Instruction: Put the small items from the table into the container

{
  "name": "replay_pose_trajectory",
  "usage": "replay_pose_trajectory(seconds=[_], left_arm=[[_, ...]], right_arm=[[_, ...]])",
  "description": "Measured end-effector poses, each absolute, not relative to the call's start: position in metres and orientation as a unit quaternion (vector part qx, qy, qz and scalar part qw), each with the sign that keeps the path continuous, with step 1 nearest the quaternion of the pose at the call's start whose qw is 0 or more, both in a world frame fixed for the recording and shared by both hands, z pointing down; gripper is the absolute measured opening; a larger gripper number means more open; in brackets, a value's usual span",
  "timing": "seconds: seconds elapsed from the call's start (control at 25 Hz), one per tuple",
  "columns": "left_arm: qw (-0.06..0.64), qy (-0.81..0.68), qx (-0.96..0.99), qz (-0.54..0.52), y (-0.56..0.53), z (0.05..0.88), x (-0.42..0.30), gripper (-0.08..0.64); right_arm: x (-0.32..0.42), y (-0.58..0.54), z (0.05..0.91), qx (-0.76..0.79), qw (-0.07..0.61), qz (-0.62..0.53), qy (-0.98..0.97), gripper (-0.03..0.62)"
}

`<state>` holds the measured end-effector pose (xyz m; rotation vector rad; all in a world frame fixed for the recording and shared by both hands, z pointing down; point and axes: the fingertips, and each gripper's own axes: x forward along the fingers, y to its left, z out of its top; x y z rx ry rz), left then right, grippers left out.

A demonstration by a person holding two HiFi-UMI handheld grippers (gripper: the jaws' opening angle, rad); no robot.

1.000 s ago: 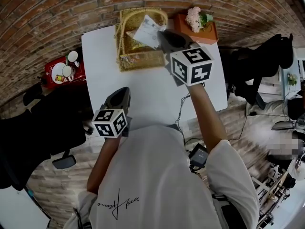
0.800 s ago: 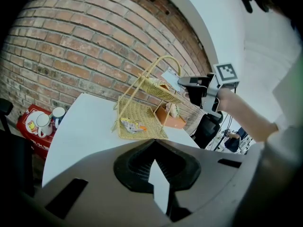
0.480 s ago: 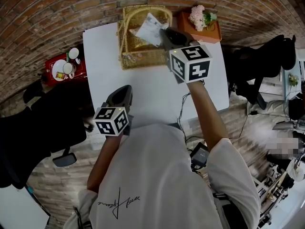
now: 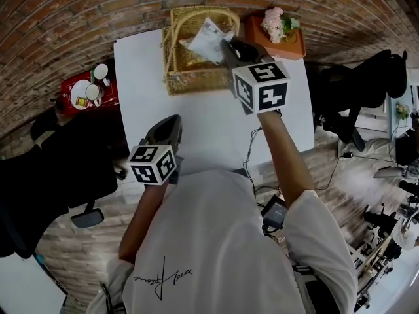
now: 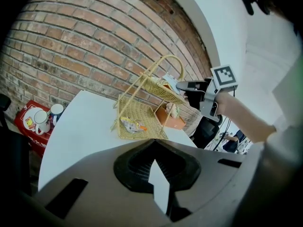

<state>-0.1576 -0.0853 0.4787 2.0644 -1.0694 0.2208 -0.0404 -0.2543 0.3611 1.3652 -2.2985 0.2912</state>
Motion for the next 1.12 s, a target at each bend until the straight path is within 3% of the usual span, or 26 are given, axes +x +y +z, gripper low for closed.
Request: replay_pose_trajectory(seconds=[0.28, 0.64, 0.8, 1.12], left_arm=[[0.392, -0.423, 0.812, 0.087, -0.086, 0.479, -0.159, 0.009], [0.389, -0.424, 0.814, 0.083, -0.084, 0.476, -0.159, 0.009], [0.388, -0.423, 0.814, 0.082, -0.082, 0.474, -0.157, 0.009], [0.384, -0.426, 0.815, 0.078, -0.082, 0.472, -0.158, 0.009]], right_arm=[[-0.039, -0.252, 0.366, 0.492, 0.214, 0.128, -0.834, 0.105], [-0.034, -0.247, 0.366, 0.496, 0.215, 0.126, -0.832, 0.107], [-0.036, -0.246, 0.369, 0.489, 0.222, 0.133, -0.833, 0.156], [-0.035, -0.242, 0.363, 0.491, 0.212, 0.125, -0.836, 0.161]])
